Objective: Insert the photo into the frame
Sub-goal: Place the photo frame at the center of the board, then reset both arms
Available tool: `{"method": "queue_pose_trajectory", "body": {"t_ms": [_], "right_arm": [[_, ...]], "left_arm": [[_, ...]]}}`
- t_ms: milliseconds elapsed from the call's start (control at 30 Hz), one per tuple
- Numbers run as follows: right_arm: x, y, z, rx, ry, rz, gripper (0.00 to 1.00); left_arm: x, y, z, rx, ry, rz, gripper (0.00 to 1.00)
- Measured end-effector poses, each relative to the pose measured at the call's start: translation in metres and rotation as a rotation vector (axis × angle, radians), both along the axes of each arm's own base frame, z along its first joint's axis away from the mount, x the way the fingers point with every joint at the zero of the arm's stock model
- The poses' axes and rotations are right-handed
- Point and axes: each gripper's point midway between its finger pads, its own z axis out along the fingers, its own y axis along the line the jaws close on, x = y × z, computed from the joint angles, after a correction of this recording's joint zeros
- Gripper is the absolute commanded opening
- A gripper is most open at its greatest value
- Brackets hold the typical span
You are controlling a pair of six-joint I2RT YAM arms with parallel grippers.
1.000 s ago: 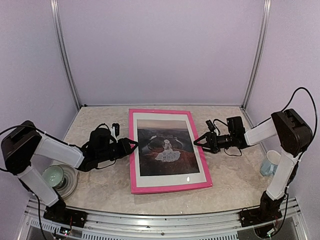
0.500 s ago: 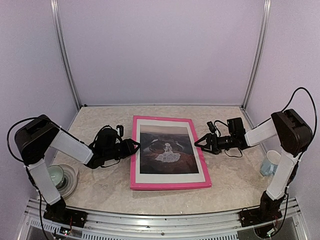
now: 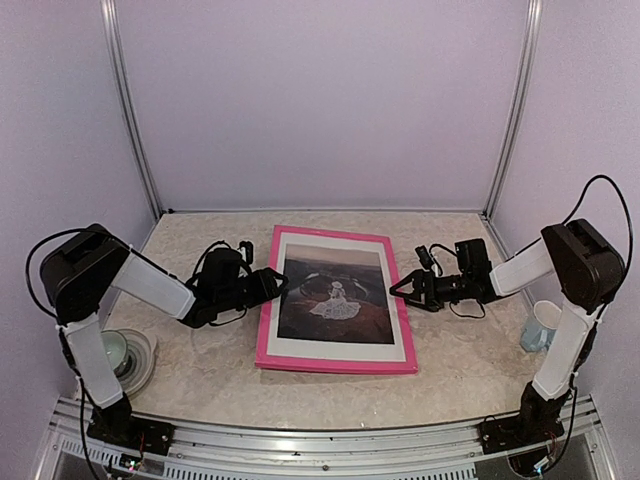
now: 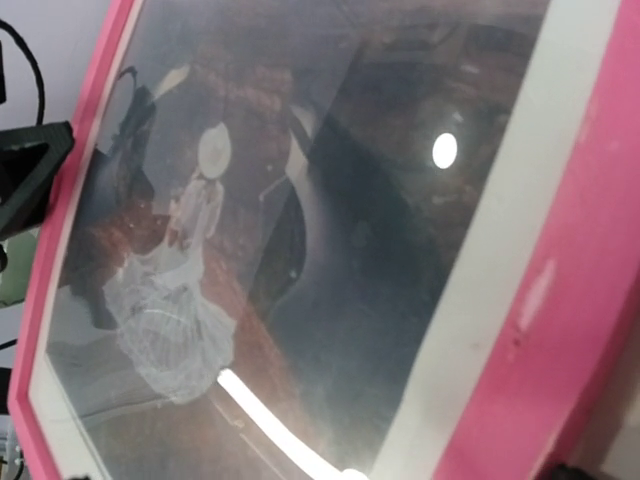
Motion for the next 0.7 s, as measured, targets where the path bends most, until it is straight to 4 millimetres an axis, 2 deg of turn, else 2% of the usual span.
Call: {"method": "queue_pose_trajectory", "body": {"t_ms": [300, 567, 600, 700], "right_arm": [[0.001, -0.002, -0.003, -0.013, 0.008, -0.019, 0.99], [0.004, -0.009, -0.005, -0.067, 0.012, -0.058, 0.99], [0.006, -0.011, -0.003, -0.08, 0.008, -0.068, 0.99], [0.013, -0.019, 0.012, -0.135, -0.031, -0.112, 0.99]], "left_arm": [[0.003, 0.015, -0.015, 0.067, 0.027, 0.062, 0.74], [0.011, 0.033, 0.014, 0.094, -0.036, 0.148, 0.93], [0.011, 0.036, 0.017, 0.099, -0.04, 0.161, 0.97], [0.008, 0.046, 0.027, 0.115, -0.042, 0.192, 0.99]]}}
